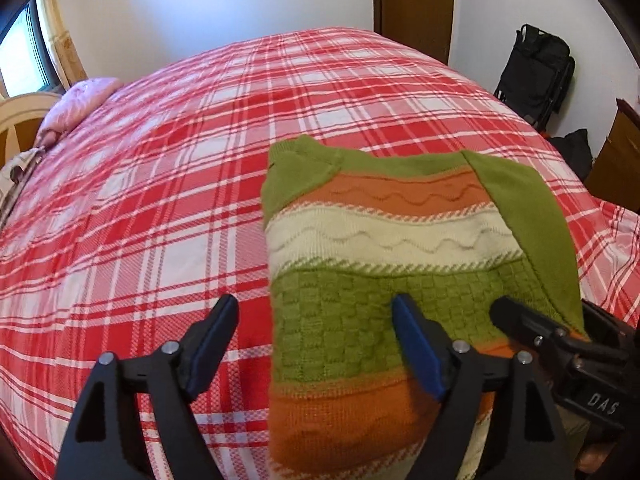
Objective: Fold small clothes
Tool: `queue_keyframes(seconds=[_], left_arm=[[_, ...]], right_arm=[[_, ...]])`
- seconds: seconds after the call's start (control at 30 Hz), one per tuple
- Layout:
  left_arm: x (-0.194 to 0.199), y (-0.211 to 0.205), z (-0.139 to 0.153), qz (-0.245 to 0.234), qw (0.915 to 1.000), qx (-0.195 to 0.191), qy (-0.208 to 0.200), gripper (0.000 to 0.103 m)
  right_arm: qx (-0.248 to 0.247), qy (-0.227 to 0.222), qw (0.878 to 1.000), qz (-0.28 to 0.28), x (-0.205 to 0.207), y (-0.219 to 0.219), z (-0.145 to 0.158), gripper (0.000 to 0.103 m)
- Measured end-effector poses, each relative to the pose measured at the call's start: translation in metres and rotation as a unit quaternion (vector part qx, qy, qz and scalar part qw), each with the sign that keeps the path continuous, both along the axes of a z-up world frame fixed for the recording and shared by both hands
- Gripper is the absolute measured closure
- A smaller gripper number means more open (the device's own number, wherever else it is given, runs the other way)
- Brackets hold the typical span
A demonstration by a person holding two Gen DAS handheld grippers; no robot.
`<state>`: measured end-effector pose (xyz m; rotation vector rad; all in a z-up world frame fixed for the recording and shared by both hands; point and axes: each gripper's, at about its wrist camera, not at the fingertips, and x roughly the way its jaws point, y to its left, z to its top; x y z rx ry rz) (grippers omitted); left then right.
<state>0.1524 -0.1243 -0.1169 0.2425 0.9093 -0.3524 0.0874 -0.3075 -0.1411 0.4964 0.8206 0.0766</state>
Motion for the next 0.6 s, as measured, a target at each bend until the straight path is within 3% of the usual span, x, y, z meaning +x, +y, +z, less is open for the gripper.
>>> queue_keyframes(seconds=[0.03, 0.2, 0.37, 0.6], left_arm=[[-0.001, -0.001, 0.000, -0.010, 0.9999, -0.005, 0.003, 0.044], [-0.011, -0.010, 0.004, -0.025, 0.9996, -0.001, -0.010, 0.071], [-0.015, -0.001, 0.016, -0.021, 0.9994, -0.025, -0.013, 0.075], [-0.024, -0.004, 0.031, -0.027, 0.9988, -0.021, -0.036, 0.075]], right_arm=[[-0.004, -0.001, 1.000, -0.002, 0.000, 0.000, 0.001, 0.061], [-0.026, -0.015, 1.000, -0.009, -0.007, 0.007, 0.010, 0.067], [-0.037, -0.042, 0.998, -0.015, -0.019, 0.013, 0.026, 0.068], [-0.050, -0.077, 0.996, -0.022, -0.038, 0.019, 0.056, 0.069]])
